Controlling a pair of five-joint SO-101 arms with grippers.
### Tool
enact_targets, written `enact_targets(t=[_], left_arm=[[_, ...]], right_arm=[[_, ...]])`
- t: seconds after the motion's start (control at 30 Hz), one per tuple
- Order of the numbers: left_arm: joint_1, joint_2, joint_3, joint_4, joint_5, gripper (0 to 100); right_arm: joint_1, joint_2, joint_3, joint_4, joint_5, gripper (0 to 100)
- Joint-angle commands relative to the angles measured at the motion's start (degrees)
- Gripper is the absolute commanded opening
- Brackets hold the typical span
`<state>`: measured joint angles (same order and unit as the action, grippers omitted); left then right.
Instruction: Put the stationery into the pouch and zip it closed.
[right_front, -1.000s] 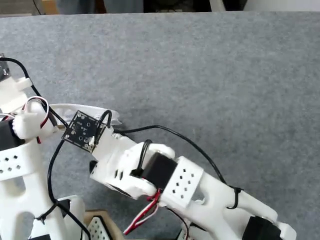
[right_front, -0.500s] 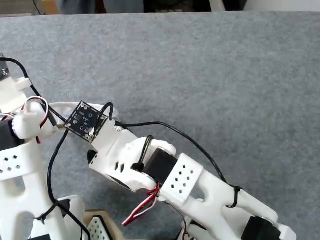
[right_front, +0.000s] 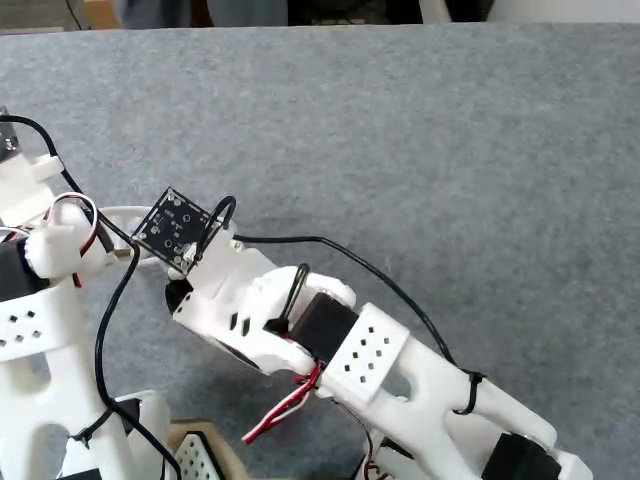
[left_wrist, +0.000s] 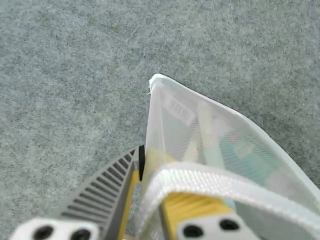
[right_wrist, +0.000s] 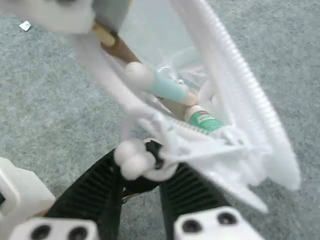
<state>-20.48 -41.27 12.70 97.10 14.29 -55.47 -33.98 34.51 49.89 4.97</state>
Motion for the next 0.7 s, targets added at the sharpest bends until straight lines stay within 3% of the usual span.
enact_targets(t=[0.0, 0.27, 0.5, 0.67], left_arm=[[-0.4, -0.62, -1.1, -1.67, 0.7, 3], [-0.48, -0.53, -1.54, -1.76, 0.7, 3], [-0.22, -0.53, -1.71, -1.76, 0.35, 3], [-0.22, -0.88, -1.71, -1.32, 0.35, 16]], right_arm=[[2.2, -1.8, -0.22, -0.7, 0.26, 1.2], [3.34, -4.53, -0.66, 5.8, 9.49, 1.2], [3.43, -9.98, -0.66, 9.93, 13.27, 1.2], [3.43, -11.21, -0.66, 9.85, 13.45, 1.2]])
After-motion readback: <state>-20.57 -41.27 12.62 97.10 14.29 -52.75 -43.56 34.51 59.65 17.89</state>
